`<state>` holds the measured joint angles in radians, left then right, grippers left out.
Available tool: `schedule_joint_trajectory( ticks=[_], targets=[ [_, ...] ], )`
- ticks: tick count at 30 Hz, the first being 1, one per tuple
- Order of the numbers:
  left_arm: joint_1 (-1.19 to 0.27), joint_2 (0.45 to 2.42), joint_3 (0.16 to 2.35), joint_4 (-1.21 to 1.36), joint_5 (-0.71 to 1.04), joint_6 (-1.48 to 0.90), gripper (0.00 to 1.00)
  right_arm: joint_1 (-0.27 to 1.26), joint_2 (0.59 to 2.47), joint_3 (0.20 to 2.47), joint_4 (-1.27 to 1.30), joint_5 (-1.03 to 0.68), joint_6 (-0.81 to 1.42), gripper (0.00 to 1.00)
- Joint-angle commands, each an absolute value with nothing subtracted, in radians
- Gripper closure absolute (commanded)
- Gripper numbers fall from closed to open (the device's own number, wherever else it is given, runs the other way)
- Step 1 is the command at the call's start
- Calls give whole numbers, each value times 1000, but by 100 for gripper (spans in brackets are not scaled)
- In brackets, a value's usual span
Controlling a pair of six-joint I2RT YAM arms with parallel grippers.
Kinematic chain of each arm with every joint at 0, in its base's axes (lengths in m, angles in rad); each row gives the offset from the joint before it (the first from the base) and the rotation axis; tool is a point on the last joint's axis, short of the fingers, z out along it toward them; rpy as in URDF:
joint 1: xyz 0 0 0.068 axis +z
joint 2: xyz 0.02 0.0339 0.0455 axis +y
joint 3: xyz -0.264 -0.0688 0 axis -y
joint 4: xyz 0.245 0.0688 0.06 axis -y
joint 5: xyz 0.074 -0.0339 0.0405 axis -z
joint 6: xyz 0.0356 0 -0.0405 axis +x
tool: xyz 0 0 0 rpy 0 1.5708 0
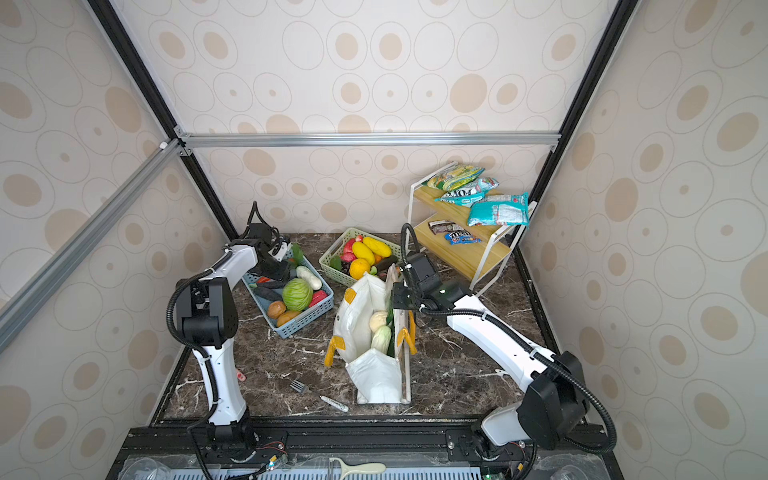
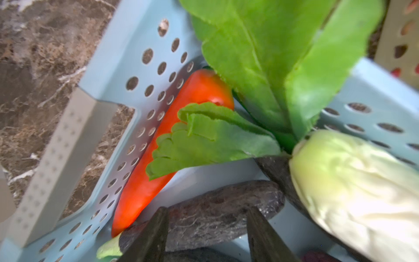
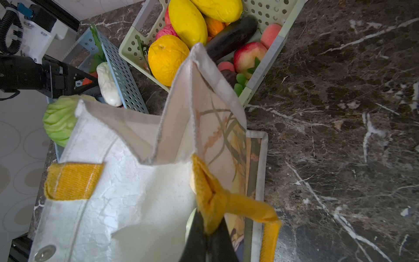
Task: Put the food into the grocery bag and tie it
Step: 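Lower the open left gripper onto the eggplant near the red pepper, then close the left gripper on the dark eggplant in the blue basket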
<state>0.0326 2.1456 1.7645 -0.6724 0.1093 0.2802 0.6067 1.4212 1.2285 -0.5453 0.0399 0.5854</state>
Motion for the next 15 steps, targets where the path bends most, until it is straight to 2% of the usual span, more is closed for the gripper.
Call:
schedule_joint_trajectory(
  ticks=[1,8,15],
  targets=[
    [36,2118,1779,-690,100,276,46,612,1431,1249,-556,38,590,100],
    [46,2086,1770,-676,80,245,55,612,1410,1234,-561,57,589,100],
    [42,2039,1742,-744,74,320,54,612,1418,1241,-557,40,589,100]
  ],
)
